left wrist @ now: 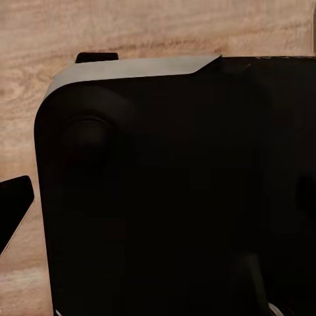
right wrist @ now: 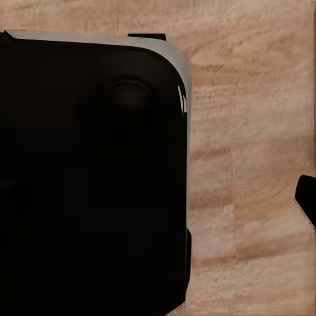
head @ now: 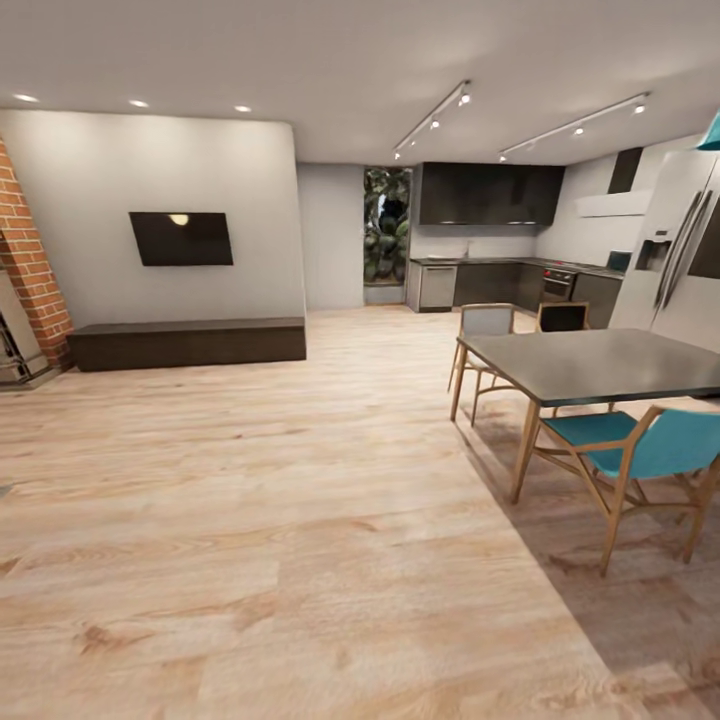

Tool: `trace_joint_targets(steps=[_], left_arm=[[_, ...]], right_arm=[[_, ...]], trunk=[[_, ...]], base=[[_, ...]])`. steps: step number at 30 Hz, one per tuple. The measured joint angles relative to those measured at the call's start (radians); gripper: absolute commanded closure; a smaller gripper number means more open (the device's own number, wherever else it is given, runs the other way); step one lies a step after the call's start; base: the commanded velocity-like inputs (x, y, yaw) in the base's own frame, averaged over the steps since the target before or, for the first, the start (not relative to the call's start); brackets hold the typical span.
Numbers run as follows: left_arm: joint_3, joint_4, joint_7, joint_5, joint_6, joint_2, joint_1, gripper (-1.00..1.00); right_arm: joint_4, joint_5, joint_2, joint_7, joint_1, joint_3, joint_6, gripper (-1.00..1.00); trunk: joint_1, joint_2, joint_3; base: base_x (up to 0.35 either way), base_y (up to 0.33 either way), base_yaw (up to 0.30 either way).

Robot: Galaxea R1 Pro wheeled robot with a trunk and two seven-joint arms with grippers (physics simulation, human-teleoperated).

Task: In the kitchen, take the Vidalia onion out of the sink, dice it on the chopping board with the paring knife, put the diced onion into the bowl on the countertop, then place both the paring knife and the chopping board into the sink.

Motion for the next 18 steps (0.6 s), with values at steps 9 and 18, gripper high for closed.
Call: trace_joint_targets(steps=[9, 18], left_arm=[[0.0, 0.0, 0.0, 0.0, 0.0, 0.0, 0.0, -1.0], [0.0, 0.0, 0.0, 0.0, 0.0, 0.0, 0.0, -1.0]], right_arm=[[0.0, 0.0, 0.0, 0.0, 0.0, 0.001, 0.0, -1.0], [0.0, 0.0, 0.0, 0.0, 0.0, 0.0, 0.0, -1.0]], trunk=[[0.0, 0.0, 0.0], [0.0, 0.0, 0.0]], base=[[0.342, 0.0, 0.0], [0.342, 0.0, 0.0]])
